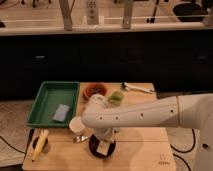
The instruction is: Place eraser in purple bowl
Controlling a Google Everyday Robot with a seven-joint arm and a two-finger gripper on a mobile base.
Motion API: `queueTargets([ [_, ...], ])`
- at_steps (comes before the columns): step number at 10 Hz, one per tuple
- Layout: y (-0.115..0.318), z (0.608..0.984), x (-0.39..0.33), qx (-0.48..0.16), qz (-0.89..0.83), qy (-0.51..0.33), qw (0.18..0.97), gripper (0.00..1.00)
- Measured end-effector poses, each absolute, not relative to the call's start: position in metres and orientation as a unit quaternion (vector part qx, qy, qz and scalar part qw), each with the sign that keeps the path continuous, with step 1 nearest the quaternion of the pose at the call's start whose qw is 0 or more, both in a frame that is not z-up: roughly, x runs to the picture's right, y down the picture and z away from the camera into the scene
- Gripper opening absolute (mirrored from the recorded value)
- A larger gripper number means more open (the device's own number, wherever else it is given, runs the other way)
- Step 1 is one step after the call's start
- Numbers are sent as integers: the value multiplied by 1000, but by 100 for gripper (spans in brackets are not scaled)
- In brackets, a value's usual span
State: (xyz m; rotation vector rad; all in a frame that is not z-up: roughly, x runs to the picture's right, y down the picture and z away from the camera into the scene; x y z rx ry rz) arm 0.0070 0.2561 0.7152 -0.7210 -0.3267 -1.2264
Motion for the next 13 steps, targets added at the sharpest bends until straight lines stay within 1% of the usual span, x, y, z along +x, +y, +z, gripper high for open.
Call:
queueTargets([
  [13,253,704,2,-316,-583,-145,734,0],
])
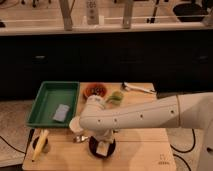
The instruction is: Place eraser in purple bowl
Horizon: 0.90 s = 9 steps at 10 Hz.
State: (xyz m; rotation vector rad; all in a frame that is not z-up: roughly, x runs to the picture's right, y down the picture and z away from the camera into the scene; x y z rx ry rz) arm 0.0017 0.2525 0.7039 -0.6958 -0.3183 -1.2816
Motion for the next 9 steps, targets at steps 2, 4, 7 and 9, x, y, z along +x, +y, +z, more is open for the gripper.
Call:
queueTargets([
  [2,253,703,0,-314,-588,-146,731,0],
  [4,252,701,-3,-311,-593,-148,727,0],
  [7,248,700,-2,-308,-598,-147,726,0],
  [9,247,699,-1,-306,-601,-147,723,0],
])
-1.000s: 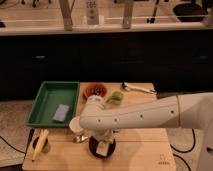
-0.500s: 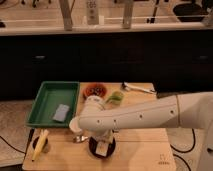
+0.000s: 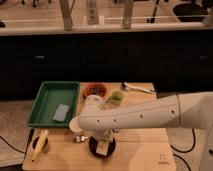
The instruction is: Place eraser in purple bowl
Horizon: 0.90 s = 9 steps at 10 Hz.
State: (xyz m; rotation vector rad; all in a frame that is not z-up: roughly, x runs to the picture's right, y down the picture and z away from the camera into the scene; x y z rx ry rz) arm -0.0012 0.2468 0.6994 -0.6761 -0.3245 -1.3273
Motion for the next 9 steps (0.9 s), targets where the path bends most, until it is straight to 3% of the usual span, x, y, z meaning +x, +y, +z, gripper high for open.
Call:
queueTargets([
  [9,242,691,-13,-293,-621,-145,712,0],
])
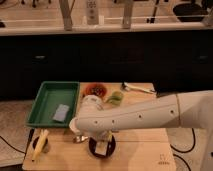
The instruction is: Place eraser in purple bowl
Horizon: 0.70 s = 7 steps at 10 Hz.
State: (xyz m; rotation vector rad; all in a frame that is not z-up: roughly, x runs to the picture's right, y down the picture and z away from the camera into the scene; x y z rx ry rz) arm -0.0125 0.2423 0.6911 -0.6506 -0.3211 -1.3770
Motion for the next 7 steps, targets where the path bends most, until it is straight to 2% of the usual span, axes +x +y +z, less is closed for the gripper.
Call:
queueTargets([
  [7,242,688,-22,-281,-634,-153,704,0],
])
